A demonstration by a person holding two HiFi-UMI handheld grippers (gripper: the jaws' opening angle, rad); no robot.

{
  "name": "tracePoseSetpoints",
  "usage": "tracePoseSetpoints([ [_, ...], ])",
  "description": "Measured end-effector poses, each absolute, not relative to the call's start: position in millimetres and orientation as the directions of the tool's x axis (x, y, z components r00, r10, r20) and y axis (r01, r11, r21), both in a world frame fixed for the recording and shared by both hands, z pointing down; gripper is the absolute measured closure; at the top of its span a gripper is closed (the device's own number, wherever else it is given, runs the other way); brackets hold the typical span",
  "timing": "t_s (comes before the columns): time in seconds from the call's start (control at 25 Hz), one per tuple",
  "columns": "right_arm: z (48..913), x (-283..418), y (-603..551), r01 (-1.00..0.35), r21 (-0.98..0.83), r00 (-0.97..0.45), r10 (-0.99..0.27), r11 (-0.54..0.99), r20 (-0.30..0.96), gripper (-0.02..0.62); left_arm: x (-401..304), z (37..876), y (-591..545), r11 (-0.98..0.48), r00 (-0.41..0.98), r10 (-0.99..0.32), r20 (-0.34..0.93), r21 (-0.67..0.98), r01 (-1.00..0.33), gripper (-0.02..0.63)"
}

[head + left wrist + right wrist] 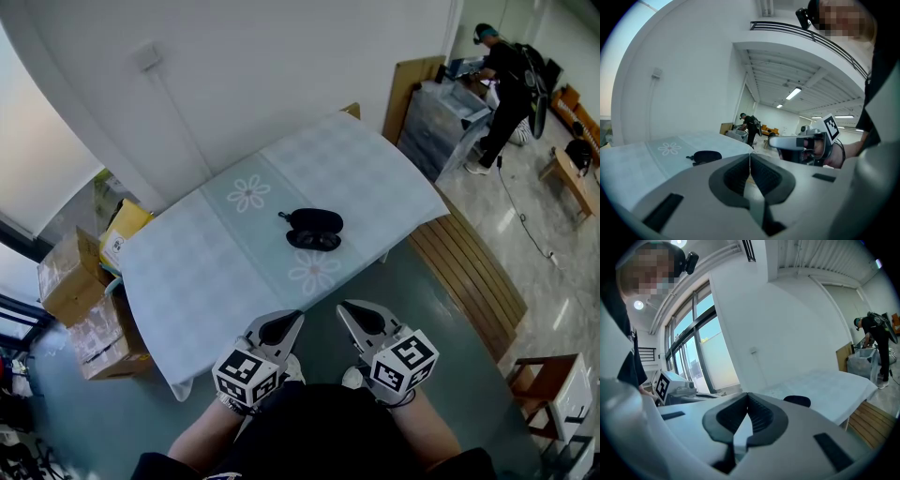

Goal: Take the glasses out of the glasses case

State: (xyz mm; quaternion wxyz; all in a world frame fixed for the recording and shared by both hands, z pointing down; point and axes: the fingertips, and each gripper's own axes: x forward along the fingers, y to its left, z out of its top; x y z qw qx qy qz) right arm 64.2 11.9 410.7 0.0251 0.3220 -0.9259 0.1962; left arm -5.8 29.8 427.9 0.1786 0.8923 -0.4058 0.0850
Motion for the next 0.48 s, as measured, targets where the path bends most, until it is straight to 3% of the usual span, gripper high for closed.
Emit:
tracePoseSetpoints([
  [0.48, 418, 38, -8, -0.644, -0.350, -0.761, -0.617, 0.680, 0.202, 0.572, -38, 431, 11, -0.630, 0.684, -0.672, 0.283, 0.267, -0.729, 0.575],
])
